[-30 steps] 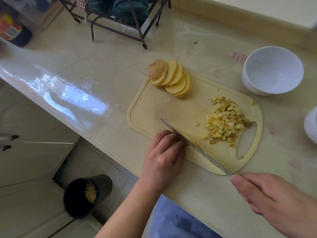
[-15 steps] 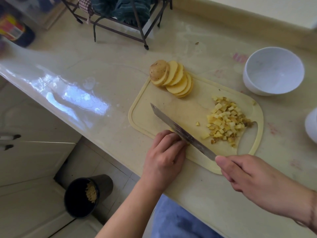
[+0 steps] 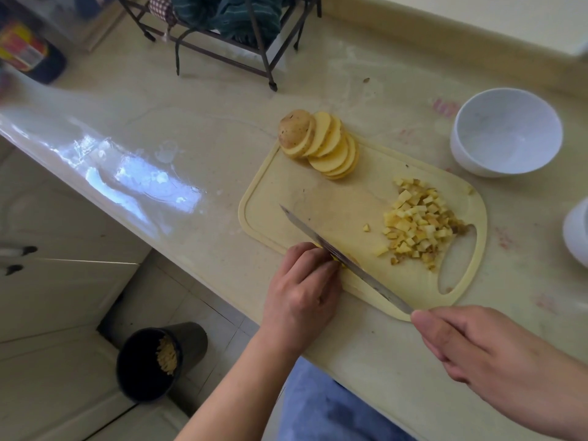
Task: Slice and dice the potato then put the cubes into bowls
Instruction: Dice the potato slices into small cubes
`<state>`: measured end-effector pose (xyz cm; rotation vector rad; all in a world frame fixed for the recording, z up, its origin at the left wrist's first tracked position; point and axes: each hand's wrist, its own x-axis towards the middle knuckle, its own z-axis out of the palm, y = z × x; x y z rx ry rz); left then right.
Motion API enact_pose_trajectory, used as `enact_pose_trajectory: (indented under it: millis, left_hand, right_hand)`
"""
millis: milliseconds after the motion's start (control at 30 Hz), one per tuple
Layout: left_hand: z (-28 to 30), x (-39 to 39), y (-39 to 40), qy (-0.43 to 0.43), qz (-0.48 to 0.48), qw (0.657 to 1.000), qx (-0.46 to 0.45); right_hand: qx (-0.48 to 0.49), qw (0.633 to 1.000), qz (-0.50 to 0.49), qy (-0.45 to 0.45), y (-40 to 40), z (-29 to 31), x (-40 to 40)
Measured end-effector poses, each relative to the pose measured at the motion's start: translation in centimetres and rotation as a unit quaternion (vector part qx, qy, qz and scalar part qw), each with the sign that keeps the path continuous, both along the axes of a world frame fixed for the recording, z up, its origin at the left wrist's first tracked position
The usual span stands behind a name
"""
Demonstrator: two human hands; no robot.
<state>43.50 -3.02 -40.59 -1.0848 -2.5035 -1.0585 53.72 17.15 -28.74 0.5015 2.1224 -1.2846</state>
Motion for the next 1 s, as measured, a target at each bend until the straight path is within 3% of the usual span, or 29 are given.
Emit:
enact_pose_trajectory:
  millis: [233,700,1000]
  left_hand:
    - [0.0,0.0,0.0,-0.002,0.004,1.0,-0.002]
    - [0.4,-0.1,0.2,-0.002,0.005,1.0,0.003]
    - [0.3,0.0,0.0,0.0,0.009,1.0,-0.001]
  right_hand:
    - [0.035,0.999,-0.006,0.01,0.5,0.0,1.5]
    - [0.012,1.0,0.011,0.026,-1.1,-1.6,-1.7]
    - [-0.065,0.995,-0.048,-0.066,-0.1,-0.1,-2.0]
